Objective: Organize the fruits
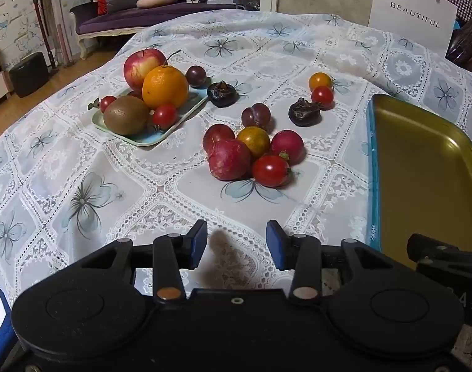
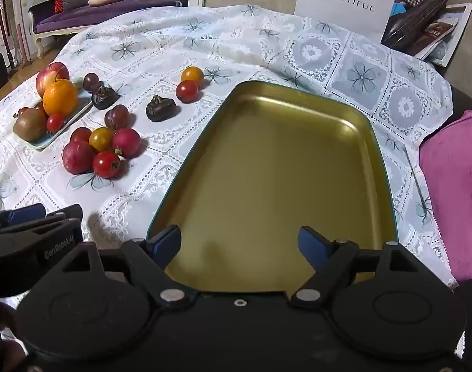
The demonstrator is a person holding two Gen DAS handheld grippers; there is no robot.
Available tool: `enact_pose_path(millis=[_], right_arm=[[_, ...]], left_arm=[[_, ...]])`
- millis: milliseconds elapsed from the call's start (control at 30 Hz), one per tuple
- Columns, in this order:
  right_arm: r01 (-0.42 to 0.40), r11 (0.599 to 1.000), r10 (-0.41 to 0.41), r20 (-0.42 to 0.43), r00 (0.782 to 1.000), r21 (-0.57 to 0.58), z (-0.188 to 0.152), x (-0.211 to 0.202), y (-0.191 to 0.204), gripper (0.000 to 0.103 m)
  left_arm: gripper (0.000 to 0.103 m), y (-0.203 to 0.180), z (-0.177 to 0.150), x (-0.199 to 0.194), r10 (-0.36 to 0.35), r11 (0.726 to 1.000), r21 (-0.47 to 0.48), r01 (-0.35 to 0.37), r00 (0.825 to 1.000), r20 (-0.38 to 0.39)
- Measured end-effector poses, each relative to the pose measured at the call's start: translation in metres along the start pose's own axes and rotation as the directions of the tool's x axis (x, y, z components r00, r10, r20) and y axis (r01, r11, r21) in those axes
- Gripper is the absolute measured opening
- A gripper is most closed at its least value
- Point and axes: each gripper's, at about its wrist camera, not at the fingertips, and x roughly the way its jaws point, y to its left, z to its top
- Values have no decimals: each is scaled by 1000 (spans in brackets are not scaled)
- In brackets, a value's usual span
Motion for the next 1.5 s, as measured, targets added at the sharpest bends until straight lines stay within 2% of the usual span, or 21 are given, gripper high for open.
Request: enact_pose_path(millis=[233, 267, 1500], right_arm=[[5, 1000, -5, 0, 1000, -1, -2, 1, 0, 86], [6, 1000, -6, -1, 1000, -1, -3, 1, 0, 86], [1, 1000, -1, -35, 999, -13, -1, 2, 2, 86]], left_arm=[[51, -1, -4, -6, 3, 1000, 23, -4, 1000, 24], [51, -1, -2, 1, -3, 1000, 14, 3, 1000, -4], [51, -1, -2, 0, 2, 1000, 16, -2, 1000, -12]])
